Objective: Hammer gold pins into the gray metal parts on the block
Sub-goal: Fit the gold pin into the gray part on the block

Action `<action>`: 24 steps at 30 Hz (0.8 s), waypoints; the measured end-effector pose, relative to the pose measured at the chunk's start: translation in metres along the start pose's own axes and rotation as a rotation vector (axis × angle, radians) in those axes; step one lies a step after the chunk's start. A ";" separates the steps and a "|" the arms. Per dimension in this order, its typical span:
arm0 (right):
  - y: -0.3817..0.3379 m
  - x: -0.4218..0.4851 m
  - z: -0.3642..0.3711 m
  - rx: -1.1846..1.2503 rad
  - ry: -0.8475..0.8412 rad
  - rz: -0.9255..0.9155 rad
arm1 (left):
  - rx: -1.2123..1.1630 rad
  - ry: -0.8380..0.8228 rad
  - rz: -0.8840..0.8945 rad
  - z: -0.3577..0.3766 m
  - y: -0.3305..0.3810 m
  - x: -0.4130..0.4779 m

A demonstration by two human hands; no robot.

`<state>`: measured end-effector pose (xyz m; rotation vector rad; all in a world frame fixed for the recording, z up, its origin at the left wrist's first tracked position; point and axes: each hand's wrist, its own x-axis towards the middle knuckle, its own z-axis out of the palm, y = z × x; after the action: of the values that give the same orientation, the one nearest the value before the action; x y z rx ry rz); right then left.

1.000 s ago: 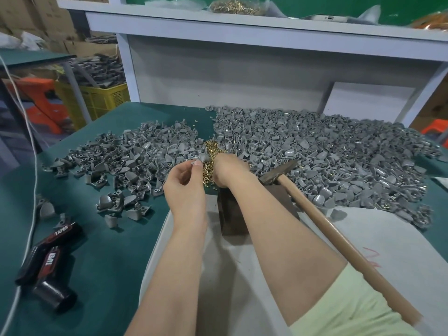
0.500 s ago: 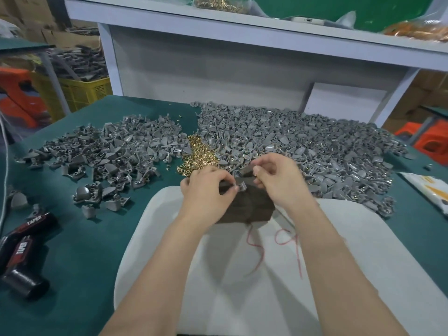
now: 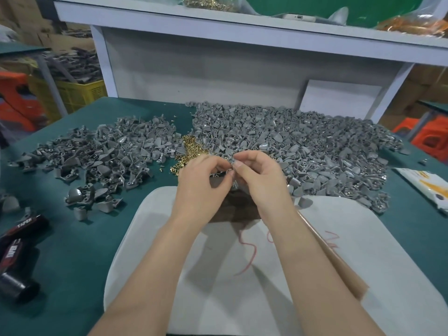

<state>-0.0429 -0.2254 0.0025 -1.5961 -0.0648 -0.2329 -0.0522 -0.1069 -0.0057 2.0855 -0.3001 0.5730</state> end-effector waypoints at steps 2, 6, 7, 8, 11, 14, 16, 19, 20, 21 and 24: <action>0.001 0.000 0.002 0.000 0.020 0.011 | 0.017 -0.003 0.012 0.000 0.000 0.000; 0.003 0.000 0.003 -0.039 0.031 0.015 | 0.072 0.002 0.034 0.001 -0.001 0.000; 0.003 -0.001 0.003 -0.044 0.031 0.015 | 0.085 0.001 0.037 0.001 -0.001 0.000; 0.003 -0.001 0.002 -0.044 0.027 0.016 | 0.094 -0.001 0.040 0.001 -0.001 0.000; 0.001 -0.002 0.001 -0.025 -0.001 0.036 | 0.113 -0.003 0.059 0.001 -0.002 0.000; -0.001 -0.002 0.001 0.042 -0.040 0.078 | 0.110 0.008 0.078 0.002 -0.002 0.000; -0.002 -0.003 0.000 0.101 -0.057 0.096 | 0.100 0.019 0.090 0.002 -0.003 0.000; -0.003 -0.002 -0.002 0.169 -0.062 0.112 | 0.063 0.039 0.095 0.002 -0.003 -0.001; -0.003 -0.002 -0.002 0.180 -0.063 0.116 | 0.047 0.042 0.092 0.002 -0.003 -0.001; -0.003 -0.002 -0.003 0.183 -0.064 0.118 | 0.030 0.042 0.088 0.002 -0.004 0.000; -0.002 -0.001 -0.004 0.175 -0.043 0.110 | -0.009 0.029 0.078 0.002 -0.005 0.000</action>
<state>-0.0450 -0.2289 0.0044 -1.4254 -0.0298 -0.1038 -0.0492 -0.1062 -0.0099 2.0624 -0.3673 0.6470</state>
